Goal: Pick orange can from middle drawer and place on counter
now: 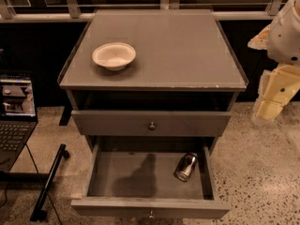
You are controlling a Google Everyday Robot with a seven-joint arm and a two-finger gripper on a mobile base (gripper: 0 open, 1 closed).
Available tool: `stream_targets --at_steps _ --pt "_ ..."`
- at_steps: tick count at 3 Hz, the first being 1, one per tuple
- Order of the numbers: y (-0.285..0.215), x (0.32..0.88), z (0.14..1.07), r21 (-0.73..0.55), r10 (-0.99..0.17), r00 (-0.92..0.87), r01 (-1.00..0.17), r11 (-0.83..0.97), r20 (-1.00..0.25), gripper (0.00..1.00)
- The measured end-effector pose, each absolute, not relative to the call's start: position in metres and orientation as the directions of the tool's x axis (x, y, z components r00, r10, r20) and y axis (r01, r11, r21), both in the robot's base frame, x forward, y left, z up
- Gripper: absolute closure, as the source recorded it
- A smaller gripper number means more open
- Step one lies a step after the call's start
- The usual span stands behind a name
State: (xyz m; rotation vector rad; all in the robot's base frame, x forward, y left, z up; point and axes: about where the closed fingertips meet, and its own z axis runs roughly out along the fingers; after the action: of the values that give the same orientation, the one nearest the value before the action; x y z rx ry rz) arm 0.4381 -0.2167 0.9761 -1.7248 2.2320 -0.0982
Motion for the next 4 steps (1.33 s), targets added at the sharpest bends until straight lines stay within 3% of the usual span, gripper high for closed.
stream_targets --at_steps 1,2,4 --pt "-0.216 0.439 0.978 -0.262 -0.948 -0.229 -0.922 0.284 -0.222 0.0" --pt "-0.215 0.426 0.969 -0.26 -0.89 -0.337 -0.87 0.418 -0.306 0.0" --pt "-0.232 0.444 0.923 -0.137 -0.581 -0.645 -0.603 0.786 -0.496 0.0"
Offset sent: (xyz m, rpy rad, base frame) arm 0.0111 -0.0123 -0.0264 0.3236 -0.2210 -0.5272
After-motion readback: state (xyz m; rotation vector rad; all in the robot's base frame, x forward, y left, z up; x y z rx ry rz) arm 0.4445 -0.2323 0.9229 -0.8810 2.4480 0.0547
